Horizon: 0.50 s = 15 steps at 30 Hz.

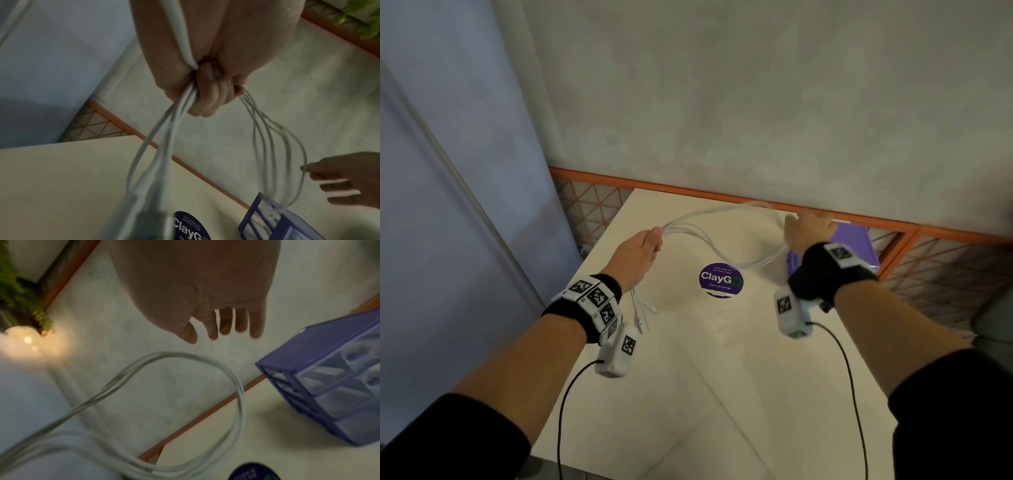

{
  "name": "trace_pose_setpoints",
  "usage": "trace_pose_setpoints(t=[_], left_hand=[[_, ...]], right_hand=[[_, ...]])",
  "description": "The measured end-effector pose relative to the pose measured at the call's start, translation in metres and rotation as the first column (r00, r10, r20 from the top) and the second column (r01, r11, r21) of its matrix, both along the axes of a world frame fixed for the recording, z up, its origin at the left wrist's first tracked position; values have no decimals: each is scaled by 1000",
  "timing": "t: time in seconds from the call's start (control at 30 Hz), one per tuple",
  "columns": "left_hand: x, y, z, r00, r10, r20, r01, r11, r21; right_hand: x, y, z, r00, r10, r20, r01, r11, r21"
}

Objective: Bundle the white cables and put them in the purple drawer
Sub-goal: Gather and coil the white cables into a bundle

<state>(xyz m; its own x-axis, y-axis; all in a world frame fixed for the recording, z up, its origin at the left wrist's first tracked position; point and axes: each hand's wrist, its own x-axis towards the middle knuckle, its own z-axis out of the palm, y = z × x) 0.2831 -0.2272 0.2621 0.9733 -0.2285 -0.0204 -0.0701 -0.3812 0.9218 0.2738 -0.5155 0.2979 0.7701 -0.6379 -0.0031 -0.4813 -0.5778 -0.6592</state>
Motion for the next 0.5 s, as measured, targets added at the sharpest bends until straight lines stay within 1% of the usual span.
trace_pose_setpoints(t=[0.03, 0.07, 0.1, 0.13, 0.17, 0.2, 0.23, 0.27, 0.3, 0.33, 0.37, 0.4, 0.5], left_hand=[[0, -1, 0, 999, -8, 52, 5, 998, 69], [0, -4, 1, 995, -31, 99, 17, 990, 139], [-2, -7, 3, 988, -63, 141, 33, 979, 202], [-4, -11, 5, 980, -96, 171, 52, 967, 248], [-6, -15, 8, 973, -124, 192, 69, 960, 272], [-7, -18, 11, 968, -145, 206, 85, 958, 275], [-8, -20, 12, 964, -161, 214, 101, 959, 265], [-8, -20, 14, 961, -173, 216, 118, 961, 249], [-8, -20, 15, 959, -184, 213, 135, 965, 227], [-8, -19, 15, 961, -192, 200, 153, 969, 195], [-9, -18, 16, 964, -198, 178, 173, 974, 148], [-10, -16, 16, 969, -199, 149, 187, 978, 91], [-13, -13, 12, 977, -197, 82, 199, 980, -21]], right_hand=[[-5, 9, -6, 999, 32, 7, -32, 999, -17], [-11, 20, -9, 991, 123, 61, -120, 991, -52], [-15, 33, -11, 958, 260, 124, -250, 964, -91], [-21, 49, -9, 893, 422, 154, -403, 904, -141], [-24, 63, -10, 814, 563, 139, -537, 822, -189], [-25, 75, -12, 748, 657, 88, -628, 745, -225], [-24, 83, -15, 712, 702, 30, -680, 698, -225], [-21, 88, -20, 706, 708, -20, -697, 691, -193], [-20, 91, -21, 724, 689, -28, -687, 717, -119], [-20, 93, -21, 746, 666, 8, -666, 746, 4], [-20, 95, -20, 758, 649, 67, -652, 750, 112], [-20, 95, -18, 763, 637, 111, -646, 746, 159], [-20, 96, -5, 751, 632, 193, -657, 743, 123]])
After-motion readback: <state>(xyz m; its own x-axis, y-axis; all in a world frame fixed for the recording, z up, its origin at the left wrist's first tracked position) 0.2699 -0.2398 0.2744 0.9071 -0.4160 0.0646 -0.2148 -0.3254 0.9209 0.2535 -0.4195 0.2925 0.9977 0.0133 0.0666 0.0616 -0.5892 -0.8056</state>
